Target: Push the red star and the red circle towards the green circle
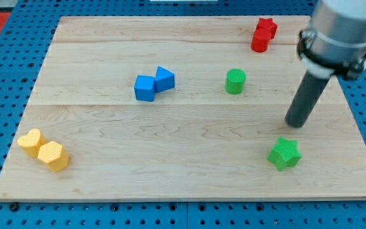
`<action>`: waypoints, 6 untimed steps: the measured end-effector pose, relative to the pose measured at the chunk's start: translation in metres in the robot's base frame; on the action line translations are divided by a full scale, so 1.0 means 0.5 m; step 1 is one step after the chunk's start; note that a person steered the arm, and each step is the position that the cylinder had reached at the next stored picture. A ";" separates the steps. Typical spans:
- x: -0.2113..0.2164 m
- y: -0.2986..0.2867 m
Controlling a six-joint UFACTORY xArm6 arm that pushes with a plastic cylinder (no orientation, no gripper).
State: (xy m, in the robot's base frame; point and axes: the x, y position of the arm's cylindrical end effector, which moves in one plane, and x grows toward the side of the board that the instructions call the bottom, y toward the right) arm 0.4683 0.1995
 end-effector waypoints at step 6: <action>-0.485 -0.087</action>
